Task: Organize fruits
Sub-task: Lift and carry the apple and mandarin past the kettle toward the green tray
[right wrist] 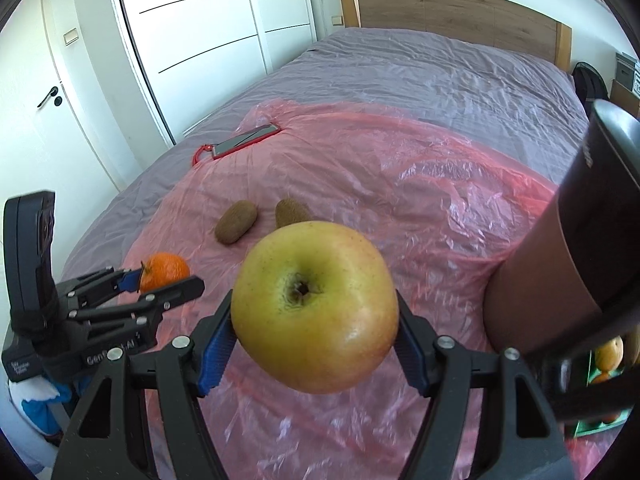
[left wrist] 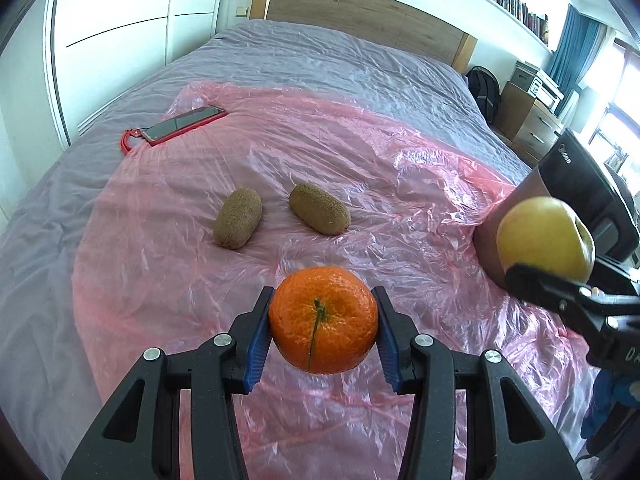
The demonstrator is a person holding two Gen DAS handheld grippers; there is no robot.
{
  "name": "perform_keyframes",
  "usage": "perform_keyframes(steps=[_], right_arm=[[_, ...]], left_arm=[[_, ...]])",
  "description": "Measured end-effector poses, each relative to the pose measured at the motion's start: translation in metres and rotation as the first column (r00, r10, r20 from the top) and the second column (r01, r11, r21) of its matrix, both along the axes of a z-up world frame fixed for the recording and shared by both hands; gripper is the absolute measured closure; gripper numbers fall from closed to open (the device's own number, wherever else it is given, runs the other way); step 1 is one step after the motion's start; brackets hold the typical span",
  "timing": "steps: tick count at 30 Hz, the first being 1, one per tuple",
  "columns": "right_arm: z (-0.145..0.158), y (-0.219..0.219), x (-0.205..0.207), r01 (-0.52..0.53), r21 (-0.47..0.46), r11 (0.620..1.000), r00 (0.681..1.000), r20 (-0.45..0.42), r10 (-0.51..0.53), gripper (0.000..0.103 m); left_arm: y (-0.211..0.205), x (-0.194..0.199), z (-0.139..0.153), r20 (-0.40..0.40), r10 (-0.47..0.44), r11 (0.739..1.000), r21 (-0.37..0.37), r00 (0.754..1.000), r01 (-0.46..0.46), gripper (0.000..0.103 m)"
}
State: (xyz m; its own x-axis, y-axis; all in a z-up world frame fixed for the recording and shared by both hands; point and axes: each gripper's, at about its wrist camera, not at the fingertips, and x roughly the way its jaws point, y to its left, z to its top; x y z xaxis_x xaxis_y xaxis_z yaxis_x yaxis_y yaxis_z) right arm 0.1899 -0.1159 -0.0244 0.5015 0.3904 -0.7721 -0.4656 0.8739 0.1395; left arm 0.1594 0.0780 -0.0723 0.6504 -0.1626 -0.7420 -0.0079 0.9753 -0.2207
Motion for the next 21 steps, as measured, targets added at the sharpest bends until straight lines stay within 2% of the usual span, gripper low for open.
perform_keyframes(steps=[10,21], right_arm=[[0.012,-0.027,-0.060,0.011,0.016,1.000,1.000,-0.003,-0.011,0.007],[0.021,-0.073,-0.105,0.065,0.025,0.998,0.998,-0.001,-0.065,0.007]], left_arm=[[-0.014,-0.036,0.019,0.027,-0.022,1.000,-0.002,0.999,0.022,0.062],[-0.053,-0.068,0.036,0.038,-0.086,0.996,-0.002,0.996,0.086,0.062]])
